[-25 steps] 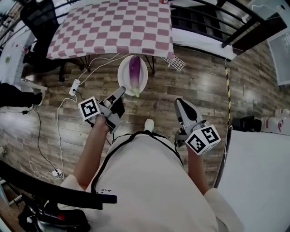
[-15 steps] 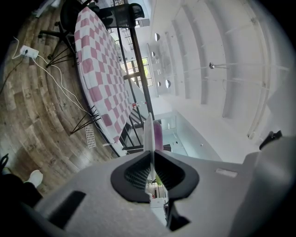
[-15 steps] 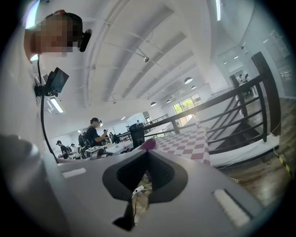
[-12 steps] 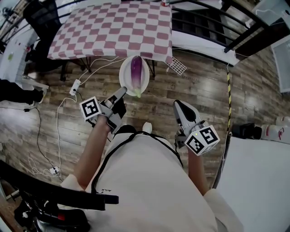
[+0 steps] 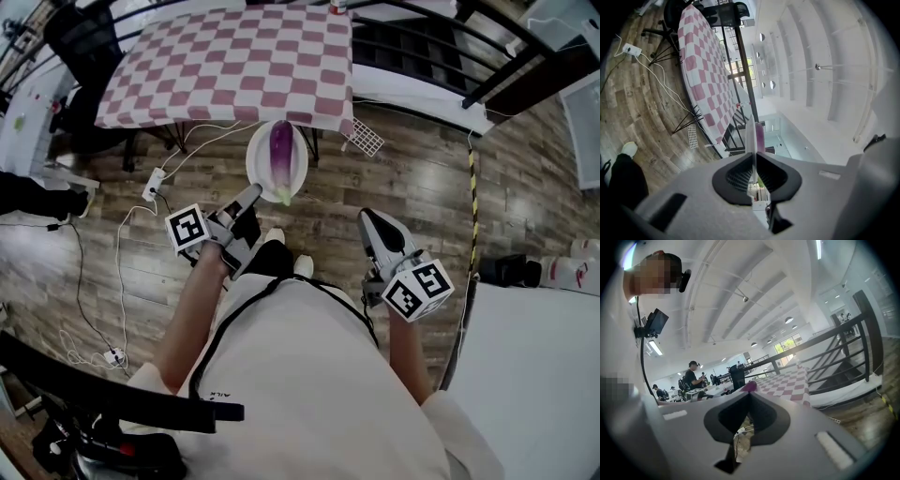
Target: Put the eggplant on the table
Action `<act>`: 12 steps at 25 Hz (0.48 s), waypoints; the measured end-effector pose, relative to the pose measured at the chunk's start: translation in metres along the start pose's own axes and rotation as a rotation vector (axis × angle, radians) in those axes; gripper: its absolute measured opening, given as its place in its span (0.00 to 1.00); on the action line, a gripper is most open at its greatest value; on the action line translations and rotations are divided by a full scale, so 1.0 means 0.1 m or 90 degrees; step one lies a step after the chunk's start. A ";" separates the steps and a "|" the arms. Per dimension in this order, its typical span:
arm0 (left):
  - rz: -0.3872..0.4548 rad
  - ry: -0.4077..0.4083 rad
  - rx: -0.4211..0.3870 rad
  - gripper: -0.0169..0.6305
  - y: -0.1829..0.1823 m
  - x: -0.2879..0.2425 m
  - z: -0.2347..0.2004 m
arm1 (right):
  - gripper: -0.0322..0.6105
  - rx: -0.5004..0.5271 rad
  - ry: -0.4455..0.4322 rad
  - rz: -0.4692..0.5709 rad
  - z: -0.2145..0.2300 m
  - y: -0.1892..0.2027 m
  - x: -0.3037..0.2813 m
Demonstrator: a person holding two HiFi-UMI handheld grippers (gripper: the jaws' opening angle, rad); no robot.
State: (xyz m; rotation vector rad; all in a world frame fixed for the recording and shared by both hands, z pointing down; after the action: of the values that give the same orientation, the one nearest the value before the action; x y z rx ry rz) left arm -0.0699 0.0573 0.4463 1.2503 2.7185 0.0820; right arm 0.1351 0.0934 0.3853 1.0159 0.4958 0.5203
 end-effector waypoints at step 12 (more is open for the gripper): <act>-0.036 0.011 -0.001 0.08 -0.35 -0.39 -0.03 | 0.06 -0.001 0.033 0.001 0.21 -0.15 -0.32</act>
State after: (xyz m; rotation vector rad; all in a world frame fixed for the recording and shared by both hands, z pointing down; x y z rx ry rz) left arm -0.0715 0.0045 0.4494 1.1766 2.7661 0.0880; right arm 0.1258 0.0537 0.3859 1.0034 0.5407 0.5486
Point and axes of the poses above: the fingertips, and each gripper's own axes: x backward along the fingers, z to its right, y out of its underside, the point moved 1 cm from there along x, backward along the fingers, and after that the axes turned 4 degrees about -y, right-handed, at the moved point
